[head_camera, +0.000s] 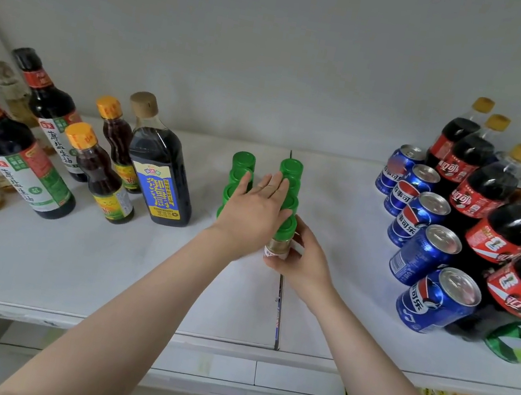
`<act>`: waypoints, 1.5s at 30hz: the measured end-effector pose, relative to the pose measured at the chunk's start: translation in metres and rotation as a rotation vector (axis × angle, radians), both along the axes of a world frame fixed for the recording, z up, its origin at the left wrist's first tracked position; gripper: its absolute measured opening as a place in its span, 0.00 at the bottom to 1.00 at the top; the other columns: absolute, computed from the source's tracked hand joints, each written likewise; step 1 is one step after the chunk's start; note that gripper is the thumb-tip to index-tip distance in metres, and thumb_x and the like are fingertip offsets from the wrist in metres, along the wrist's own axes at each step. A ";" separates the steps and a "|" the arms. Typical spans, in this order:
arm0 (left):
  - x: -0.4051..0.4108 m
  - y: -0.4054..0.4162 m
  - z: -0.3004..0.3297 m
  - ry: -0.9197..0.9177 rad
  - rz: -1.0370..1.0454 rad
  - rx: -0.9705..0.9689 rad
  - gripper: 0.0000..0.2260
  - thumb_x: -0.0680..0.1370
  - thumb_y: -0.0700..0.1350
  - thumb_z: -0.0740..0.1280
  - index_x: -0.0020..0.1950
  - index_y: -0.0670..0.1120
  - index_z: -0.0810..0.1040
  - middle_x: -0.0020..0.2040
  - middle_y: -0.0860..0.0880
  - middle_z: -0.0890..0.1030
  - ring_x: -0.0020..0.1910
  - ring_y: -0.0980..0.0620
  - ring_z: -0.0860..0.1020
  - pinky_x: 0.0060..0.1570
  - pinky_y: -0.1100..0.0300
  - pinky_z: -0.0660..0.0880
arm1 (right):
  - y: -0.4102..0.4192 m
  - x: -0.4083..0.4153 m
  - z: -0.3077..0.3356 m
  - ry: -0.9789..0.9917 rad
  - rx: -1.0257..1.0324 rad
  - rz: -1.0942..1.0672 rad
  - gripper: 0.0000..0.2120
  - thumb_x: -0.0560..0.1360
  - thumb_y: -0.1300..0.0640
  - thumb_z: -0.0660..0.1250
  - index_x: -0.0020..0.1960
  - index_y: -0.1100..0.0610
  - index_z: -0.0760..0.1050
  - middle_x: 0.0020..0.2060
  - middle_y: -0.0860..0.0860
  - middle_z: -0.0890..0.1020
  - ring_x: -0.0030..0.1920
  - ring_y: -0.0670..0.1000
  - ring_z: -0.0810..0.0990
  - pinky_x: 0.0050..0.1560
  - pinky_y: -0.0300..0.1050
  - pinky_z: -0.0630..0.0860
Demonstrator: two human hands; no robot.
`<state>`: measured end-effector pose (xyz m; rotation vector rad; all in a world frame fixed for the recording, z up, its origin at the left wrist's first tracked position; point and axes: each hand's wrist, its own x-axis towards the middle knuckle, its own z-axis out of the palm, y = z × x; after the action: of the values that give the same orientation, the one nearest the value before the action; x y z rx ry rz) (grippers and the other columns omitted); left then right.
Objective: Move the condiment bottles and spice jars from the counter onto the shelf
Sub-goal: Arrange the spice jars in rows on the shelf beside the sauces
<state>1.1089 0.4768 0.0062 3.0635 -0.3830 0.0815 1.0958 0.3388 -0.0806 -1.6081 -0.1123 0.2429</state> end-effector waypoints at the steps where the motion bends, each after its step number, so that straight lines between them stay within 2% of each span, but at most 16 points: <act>1: 0.000 0.000 0.000 0.001 0.011 -0.021 0.26 0.83 0.53 0.48 0.79 0.43 0.49 0.80 0.46 0.50 0.79 0.49 0.49 0.76 0.47 0.41 | -0.003 -0.001 0.003 -0.009 -0.004 0.020 0.40 0.68 0.72 0.72 0.74 0.56 0.60 0.66 0.50 0.73 0.63 0.50 0.76 0.63 0.45 0.75; 2: 0.000 0.001 0.001 0.002 0.025 -0.037 0.26 0.83 0.53 0.48 0.79 0.43 0.49 0.80 0.46 0.50 0.79 0.48 0.49 0.76 0.47 0.41 | -0.007 -0.001 0.006 -0.030 -0.023 0.020 0.37 0.71 0.72 0.69 0.75 0.56 0.59 0.69 0.49 0.70 0.66 0.47 0.73 0.65 0.42 0.72; 5: 0.002 0.003 0.003 0.016 0.062 -0.036 0.26 0.84 0.53 0.47 0.79 0.43 0.49 0.80 0.46 0.50 0.79 0.48 0.49 0.76 0.47 0.41 | -0.020 0.006 0.016 -0.085 -0.003 -0.073 0.31 0.75 0.71 0.59 0.75 0.56 0.59 0.74 0.51 0.65 0.73 0.49 0.63 0.72 0.45 0.62; 10: 0.004 -0.001 -0.001 0.016 0.070 0.026 0.26 0.84 0.53 0.47 0.79 0.42 0.49 0.79 0.45 0.53 0.79 0.47 0.50 0.75 0.46 0.41 | -0.008 0.035 0.030 -0.059 0.014 -0.155 0.23 0.82 0.61 0.54 0.76 0.55 0.58 0.75 0.48 0.61 0.74 0.44 0.59 0.70 0.35 0.56; 17: 0.003 -0.004 -0.005 -0.001 0.076 0.070 0.26 0.84 0.53 0.46 0.79 0.42 0.49 0.79 0.45 0.55 0.79 0.47 0.50 0.75 0.46 0.41 | 0.017 0.041 0.022 -0.020 0.158 -0.167 0.20 0.83 0.57 0.52 0.75 0.56 0.62 0.70 0.50 0.71 0.68 0.46 0.71 0.64 0.34 0.68; 22: 0.003 -0.004 -0.005 -0.010 0.076 0.052 0.26 0.84 0.53 0.46 0.79 0.42 0.49 0.79 0.45 0.54 0.79 0.47 0.50 0.75 0.46 0.40 | 0.017 0.039 0.025 -0.032 0.187 -0.170 0.18 0.83 0.60 0.51 0.73 0.57 0.64 0.63 0.47 0.75 0.58 0.38 0.76 0.53 0.26 0.72; 24: 0.002 -0.003 -0.004 -0.027 0.082 0.030 0.26 0.84 0.53 0.47 0.79 0.42 0.49 0.79 0.45 0.53 0.79 0.47 0.49 0.76 0.47 0.41 | 0.016 0.039 0.025 -0.026 0.156 -0.195 0.18 0.83 0.59 0.51 0.72 0.57 0.64 0.62 0.45 0.75 0.57 0.37 0.75 0.55 0.26 0.72; 26: -0.002 0.000 -0.002 -0.064 0.094 -0.039 0.26 0.83 0.53 0.49 0.79 0.42 0.50 0.79 0.45 0.54 0.79 0.47 0.50 0.76 0.48 0.42 | 0.012 0.040 0.021 -0.014 0.096 -0.250 0.19 0.83 0.57 0.53 0.73 0.56 0.65 0.67 0.48 0.73 0.65 0.44 0.72 0.67 0.38 0.69; 28: -0.011 0.008 0.001 -0.124 0.108 -0.176 0.26 0.83 0.53 0.52 0.78 0.43 0.54 0.79 0.45 0.56 0.78 0.47 0.53 0.76 0.49 0.45 | 0.007 0.038 0.017 -0.002 0.061 -0.308 0.18 0.82 0.55 0.55 0.70 0.56 0.68 0.68 0.51 0.73 0.68 0.49 0.71 0.71 0.50 0.67; 32: -0.045 0.031 -0.006 -0.305 0.180 -0.557 0.23 0.80 0.49 0.57 0.74 0.42 0.65 0.74 0.44 0.68 0.73 0.46 0.66 0.73 0.53 0.60 | -0.009 0.019 0.017 -0.019 0.084 -0.405 0.12 0.81 0.61 0.57 0.62 0.60 0.73 0.54 0.55 0.77 0.54 0.52 0.76 0.52 0.45 0.74; 34: -0.067 0.037 -0.019 -0.336 0.252 -0.725 0.21 0.80 0.47 0.59 0.73 0.43 0.67 0.71 0.46 0.70 0.70 0.48 0.68 0.68 0.62 0.63 | -0.014 0.003 0.017 -0.037 0.103 -0.420 0.11 0.80 0.63 0.57 0.59 0.60 0.74 0.51 0.55 0.77 0.49 0.51 0.76 0.48 0.44 0.73; 36: -0.085 0.039 -0.036 -0.313 0.349 -0.846 0.21 0.81 0.47 0.60 0.73 0.43 0.67 0.70 0.46 0.70 0.69 0.49 0.68 0.65 0.66 0.63 | -0.015 -0.016 0.015 -0.051 0.124 -0.440 0.09 0.79 0.65 0.57 0.55 0.58 0.74 0.50 0.55 0.77 0.48 0.52 0.76 0.46 0.43 0.73; 39: -0.098 0.039 -0.063 -0.173 0.473 -0.982 0.22 0.81 0.47 0.62 0.74 0.42 0.64 0.69 0.43 0.69 0.68 0.47 0.69 0.68 0.55 0.66 | -0.012 -0.048 0.011 -0.062 0.112 -0.435 0.08 0.78 0.66 0.59 0.54 0.58 0.74 0.47 0.53 0.78 0.46 0.50 0.76 0.45 0.41 0.75; 41: -0.099 0.040 -0.073 -0.081 0.506 -1.016 0.25 0.80 0.48 0.63 0.75 0.42 0.62 0.70 0.42 0.67 0.70 0.45 0.68 0.69 0.49 0.66 | -0.007 -0.061 0.002 -0.064 0.069 -0.419 0.07 0.78 0.65 0.62 0.54 0.56 0.73 0.48 0.51 0.78 0.48 0.50 0.77 0.48 0.44 0.76; 43: -0.094 0.045 -0.076 -0.016 0.501 -1.002 0.28 0.79 0.48 0.65 0.75 0.41 0.61 0.72 0.41 0.66 0.71 0.44 0.67 0.69 0.49 0.66 | -0.003 -0.064 -0.002 -0.056 -0.017 -0.399 0.11 0.77 0.61 0.66 0.58 0.55 0.73 0.53 0.53 0.78 0.53 0.53 0.77 0.56 0.50 0.76; 45: -0.085 0.051 -0.075 0.008 0.470 -0.975 0.31 0.77 0.48 0.68 0.76 0.41 0.60 0.73 0.42 0.65 0.71 0.44 0.67 0.69 0.50 0.65 | 0.002 -0.057 -0.001 -0.054 -0.143 -0.369 0.19 0.75 0.59 0.70 0.64 0.58 0.71 0.58 0.54 0.76 0.58 0.53 0.76 0.61 0.49 0.73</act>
<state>1.0242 0.5276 -0.0692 2.1133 0.3130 0.2013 1.0388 0.3409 -0.0813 -1.7439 0.1632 -0.0801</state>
